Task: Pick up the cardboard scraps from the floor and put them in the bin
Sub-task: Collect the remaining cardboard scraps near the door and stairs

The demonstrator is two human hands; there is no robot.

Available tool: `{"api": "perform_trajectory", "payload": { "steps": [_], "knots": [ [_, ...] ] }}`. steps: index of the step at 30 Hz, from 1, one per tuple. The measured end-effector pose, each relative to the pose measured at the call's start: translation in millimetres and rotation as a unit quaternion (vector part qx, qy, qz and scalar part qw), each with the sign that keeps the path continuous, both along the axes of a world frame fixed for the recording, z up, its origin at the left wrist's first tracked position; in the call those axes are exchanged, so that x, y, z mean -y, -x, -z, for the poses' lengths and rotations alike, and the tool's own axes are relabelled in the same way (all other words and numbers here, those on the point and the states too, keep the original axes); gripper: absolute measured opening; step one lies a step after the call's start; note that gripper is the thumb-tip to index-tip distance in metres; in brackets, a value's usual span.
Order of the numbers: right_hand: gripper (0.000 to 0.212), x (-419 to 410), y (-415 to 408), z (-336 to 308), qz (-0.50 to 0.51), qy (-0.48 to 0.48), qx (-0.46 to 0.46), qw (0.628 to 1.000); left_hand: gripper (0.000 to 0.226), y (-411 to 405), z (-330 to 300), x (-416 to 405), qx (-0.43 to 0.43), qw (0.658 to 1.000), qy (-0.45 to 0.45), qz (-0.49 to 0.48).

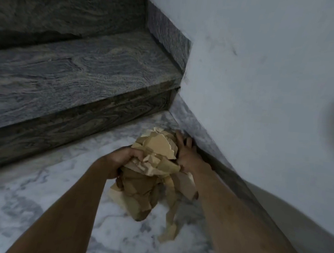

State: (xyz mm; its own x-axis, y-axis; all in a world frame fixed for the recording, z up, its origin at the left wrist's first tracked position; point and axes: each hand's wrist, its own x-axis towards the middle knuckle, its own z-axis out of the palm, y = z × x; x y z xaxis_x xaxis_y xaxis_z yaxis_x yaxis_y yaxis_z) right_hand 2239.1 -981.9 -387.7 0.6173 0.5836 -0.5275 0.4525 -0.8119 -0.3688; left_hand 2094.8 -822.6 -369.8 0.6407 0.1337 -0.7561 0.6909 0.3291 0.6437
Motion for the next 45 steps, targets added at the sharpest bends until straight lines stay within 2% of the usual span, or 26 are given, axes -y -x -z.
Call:
{"api": "perform_trajectory", "payload": {
  "steps": [2,5,7,11,13,16,18,20,21,23,24,26,28,31,35,38,41,43,45],
  "knots": [
    [0.117,0.5,-1.6,0.1,0.032,-0.04,-0.027,0.998,0.02,1.4,1.1,-1.4,-0.018,1.0,0.016,0.015],
    [0.104,-4.1,-4.1,-1.3,0.067,-0.02,-0.053,0.996,0.021,3.5,4.1,2.5,-0.024,0.999,0.025,0.015],
    [0.083,-9.3,-5.5,-1.8,0.104,-0.007,-0.062,0.993,0.019,5.8,8.0,4.8,-0.027,0.999,0.037,0.009],
    [0.039,-11.8,-2.3,0.7,0.112,0.01,-0.007,0.994,0.023,9.7,15.4,8.8,-0.014,0.998,0.056,-0.011],
    [0.029,-10.6,2.2,3.0,0.11,-0.009,0.001,0.994,0.025,11.5,15.0,13.0,0.003,0.998,0.063,-0.017],
    [0.031,-7.2,12.8,-0.6,0.172,-0.042,-0.024,0.984,0.032,14.2,12.7,17.8,0.016,0.998,0.055,-0.029],
    [0.03,-4.3,13.8,-0.5,0.171,-0.04,-0.011,0.984,0.031,16.8,10.4,20.8,0.018,0.998,0.057,-0.035],
    [0.033,-3.5,17.9,2.5,0.18,-0.059,-0.045,0.981,0.03,20.0,9.4,23.3,0.026,0.997,0.063,-0.046],
    [0.039,-1.4,18.3,7.6,0.191,-0.087,-0.087,0.974,0.031,22.5,8.4,24.4,0.031,0.996,0.067,-0.053],
    [0.053,5.8,16.1,28.0,0.181,-0.131,-0.081,0.971,0.033,28.7,5.9,25.2,0.042,0.995,0.07,-0.066],
    [0.052,10.6,16.0,35.0,0.187,-0.144,-0.098,0.967,0.032,33.0,4.1,24.8,0.044,0.994,0.067,-0.068],
    [0.044,18.9,31.5,6.4,0.226,-0.142,-0.069,0.961,0.025,46.7,1.7,20.5,0.046,0.994,0.058,-0.078],
    [0.038,30.6,36.9,-15.5,0.265,-0.204,-0.095,0.938,0.032,64.8,2.6,11.2,0.048,0.99,0.055,-0.12],
    [0.038,43.4,32.0,-32.1,0.322,-0.318,-0.18,0.873,0.029,90.8,2.5,-0.8,0.074,0.975,0.07,-0.199],
    [0.037,47.8,31.4,-57.1,0.321,-0.379,-0.212,0.842,0.029,111.0,4.3,-3.1,0.107,0.949,0.096,-0.281],
    [0.051,41.5,38.5,-56.0,0.342,-0.365,-0.183,0.846,0.031,108.9,4.4,3.9,0.12,0.935,0.089,-0.323],
    [0.062,28.0,57.5,-55.5,0.332,-0.282,-0.087,0.896,0.044,96.9,5.5,12.6,0.114,0.927,0.064,-0.351],
    [0.052,18.5,74.2,-58.5,0.332,-0.235,-0.036,0.913,0.044,85.0,4.4,21.3,0.121,0.927,0.037,-0.353],
    [0.033,7.2,89.6,-60.5,0.342,-0.202,0.016,0.918,0.042,72.5,3.7,31.7,0.139,0.934,0.011,-0.328]
  ]
}}
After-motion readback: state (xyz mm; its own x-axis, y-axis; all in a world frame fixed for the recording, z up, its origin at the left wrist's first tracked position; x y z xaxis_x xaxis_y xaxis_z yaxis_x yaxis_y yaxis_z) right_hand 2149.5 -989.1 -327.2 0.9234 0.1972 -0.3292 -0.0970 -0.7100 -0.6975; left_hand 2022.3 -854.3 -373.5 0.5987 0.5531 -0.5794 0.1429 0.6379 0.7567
